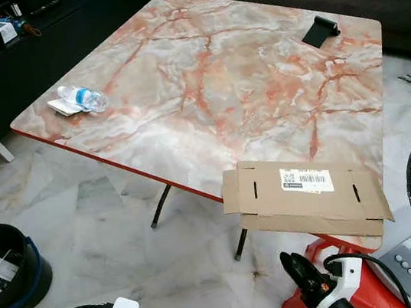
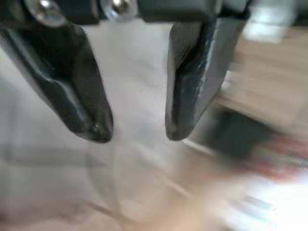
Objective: Picking trash to rubbish bin
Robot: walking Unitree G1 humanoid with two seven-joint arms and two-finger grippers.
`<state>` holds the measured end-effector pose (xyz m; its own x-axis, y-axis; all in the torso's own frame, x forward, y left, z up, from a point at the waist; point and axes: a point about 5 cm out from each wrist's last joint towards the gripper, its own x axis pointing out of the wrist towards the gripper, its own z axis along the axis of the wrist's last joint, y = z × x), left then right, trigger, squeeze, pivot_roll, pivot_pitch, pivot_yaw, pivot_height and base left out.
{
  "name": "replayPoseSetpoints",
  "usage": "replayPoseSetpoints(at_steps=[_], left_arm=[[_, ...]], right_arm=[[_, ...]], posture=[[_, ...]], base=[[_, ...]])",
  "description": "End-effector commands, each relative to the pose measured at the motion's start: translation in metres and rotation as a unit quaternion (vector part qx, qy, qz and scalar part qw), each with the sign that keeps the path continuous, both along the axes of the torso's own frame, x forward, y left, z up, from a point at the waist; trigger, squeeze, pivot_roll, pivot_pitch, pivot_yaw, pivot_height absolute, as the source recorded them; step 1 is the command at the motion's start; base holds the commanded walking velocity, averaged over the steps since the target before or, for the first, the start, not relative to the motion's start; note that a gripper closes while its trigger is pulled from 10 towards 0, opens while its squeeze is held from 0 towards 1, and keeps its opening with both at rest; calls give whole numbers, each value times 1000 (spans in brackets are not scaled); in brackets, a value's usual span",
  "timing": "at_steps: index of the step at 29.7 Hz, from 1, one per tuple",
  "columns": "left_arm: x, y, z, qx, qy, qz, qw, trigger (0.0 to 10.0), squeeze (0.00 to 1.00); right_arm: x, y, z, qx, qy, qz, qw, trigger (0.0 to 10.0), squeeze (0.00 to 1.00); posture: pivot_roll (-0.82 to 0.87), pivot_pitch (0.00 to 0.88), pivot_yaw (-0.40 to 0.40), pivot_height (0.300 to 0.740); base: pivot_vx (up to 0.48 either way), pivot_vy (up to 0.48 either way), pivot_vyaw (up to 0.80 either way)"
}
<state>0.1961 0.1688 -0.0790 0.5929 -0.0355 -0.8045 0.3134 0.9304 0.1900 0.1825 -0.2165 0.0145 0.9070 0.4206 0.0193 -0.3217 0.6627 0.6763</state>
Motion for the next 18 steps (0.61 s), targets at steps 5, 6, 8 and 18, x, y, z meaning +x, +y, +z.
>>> replayPoseSetpoints(at_steps=[5, 6, 8, 18], left_arm=[[-9, -2, -5, -2, 21, -7, 1000, 10000, 0], [-9, -2, -5, -2, 21, -7, 1000, 10000, 0], [-9, -2, -5, -2, 21, -6, 1000, 10000, 0], [-9, -3, -5, -4, 21, -6, 1000, 10000, 0]], right_arm=[[15, 7, 47, 32, -97, 51, 994, 10000, 1000], [15, 6, 46, 27, -94, 48, 994, 10000, 1000], [15, 5, 44, 25, -88, 44, 995, 10000, 1000], [10, 10, 45, 5, -56, 54, 997, 10000, 0]], posture=[[22, 128, -65, 740], [22, 128, -65, 740], [22, 128, -65, 740], [23, 129, -66, 740]], base=[[0, 0, 0], [0, 0, 0], [0, 0, 0], [0, 0, 0]])
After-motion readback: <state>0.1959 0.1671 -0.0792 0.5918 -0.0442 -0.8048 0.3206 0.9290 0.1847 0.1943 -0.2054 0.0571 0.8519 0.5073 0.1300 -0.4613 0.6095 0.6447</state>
